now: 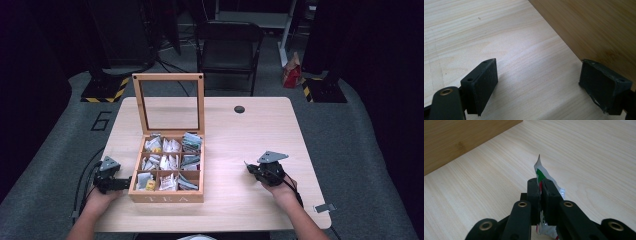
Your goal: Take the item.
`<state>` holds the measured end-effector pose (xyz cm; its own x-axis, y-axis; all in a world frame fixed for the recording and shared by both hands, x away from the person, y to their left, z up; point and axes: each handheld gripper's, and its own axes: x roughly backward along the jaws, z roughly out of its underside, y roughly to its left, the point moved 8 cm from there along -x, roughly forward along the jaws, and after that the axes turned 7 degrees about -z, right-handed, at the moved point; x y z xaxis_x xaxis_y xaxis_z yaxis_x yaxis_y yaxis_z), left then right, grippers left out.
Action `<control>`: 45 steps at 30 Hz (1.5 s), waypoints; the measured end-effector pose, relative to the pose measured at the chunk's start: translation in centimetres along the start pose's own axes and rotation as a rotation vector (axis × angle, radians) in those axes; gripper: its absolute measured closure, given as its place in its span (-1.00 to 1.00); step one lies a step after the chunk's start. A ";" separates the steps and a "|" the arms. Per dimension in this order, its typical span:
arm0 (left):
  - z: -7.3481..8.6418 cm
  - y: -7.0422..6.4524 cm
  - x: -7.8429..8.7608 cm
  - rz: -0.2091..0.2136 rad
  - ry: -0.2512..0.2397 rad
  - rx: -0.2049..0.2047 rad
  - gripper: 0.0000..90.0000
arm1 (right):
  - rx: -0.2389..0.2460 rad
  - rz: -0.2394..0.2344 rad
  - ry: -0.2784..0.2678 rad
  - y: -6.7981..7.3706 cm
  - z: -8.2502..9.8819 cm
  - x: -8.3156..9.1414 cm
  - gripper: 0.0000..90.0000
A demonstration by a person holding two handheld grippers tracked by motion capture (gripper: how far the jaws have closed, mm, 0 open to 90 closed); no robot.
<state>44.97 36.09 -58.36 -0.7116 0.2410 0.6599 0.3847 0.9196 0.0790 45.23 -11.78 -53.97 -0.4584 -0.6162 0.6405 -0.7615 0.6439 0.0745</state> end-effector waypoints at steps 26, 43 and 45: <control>0.0 0.0 0.0 0.002 0.004 0.000 -0.67 | -0.043 -0.055 -0.012 1.5 -0.1 -0.8 0.22; 0.0 0.0 0.0 0.004 0.007 -0.002 -0.67 | -0.090 0.005 -0.095 -0.7 -1.0 1.5 0.18; 0.0 0.0 0.1 0.004 0.007 -0.002 -0.67 | -0.104 0.025 -0.105 -1.3 -0.9 2.0 0.17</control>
<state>44.91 36.11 -58.35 -0.7061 0.2425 0.6653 0.3886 0.9181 0.0778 45.71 -13.42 -52.08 -0.5261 -0.6398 0.5603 -0.7001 0.6999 0.1417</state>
